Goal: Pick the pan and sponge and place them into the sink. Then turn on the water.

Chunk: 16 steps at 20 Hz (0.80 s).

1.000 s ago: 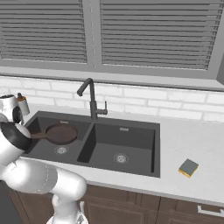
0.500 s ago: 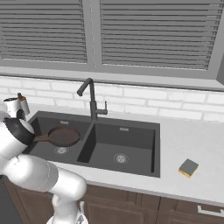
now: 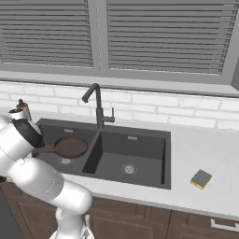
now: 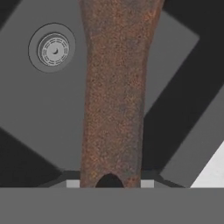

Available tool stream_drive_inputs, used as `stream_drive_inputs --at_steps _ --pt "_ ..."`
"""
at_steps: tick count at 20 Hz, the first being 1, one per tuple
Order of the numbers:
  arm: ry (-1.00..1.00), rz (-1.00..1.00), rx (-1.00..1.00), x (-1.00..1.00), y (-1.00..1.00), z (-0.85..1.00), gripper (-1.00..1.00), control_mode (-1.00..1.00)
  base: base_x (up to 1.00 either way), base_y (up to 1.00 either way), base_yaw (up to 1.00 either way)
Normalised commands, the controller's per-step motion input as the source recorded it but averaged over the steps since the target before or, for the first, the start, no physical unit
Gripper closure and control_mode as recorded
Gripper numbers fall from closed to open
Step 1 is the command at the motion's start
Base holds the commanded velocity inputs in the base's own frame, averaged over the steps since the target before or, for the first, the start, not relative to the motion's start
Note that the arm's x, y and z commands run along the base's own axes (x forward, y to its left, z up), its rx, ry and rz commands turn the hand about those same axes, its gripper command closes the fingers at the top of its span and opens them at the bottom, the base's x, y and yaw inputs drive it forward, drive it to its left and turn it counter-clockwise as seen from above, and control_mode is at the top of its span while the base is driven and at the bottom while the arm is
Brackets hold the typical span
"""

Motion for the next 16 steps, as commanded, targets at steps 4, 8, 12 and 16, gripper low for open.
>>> stream_drive_inputs --at_steps 4,8,12,16 --pt "-0.01 0.0 0.0 0.73 0.04 -0.12 1.0 -1.0 0.0 0.0 0.0" --pt "0.0 0.0 0.0 0.66 0.06 -0.08 1.0 -1.0 0.0 0.0 0.0" --pt "0.0 0.0 0.0 0.57 0.06 -0.06 1.0 -1.0 0.0 0.0 0.0" --pt "0.0 0.0 0.0 0.49 0.14 -0.01 1.0 -1.0 0.0 0.0 0.0"
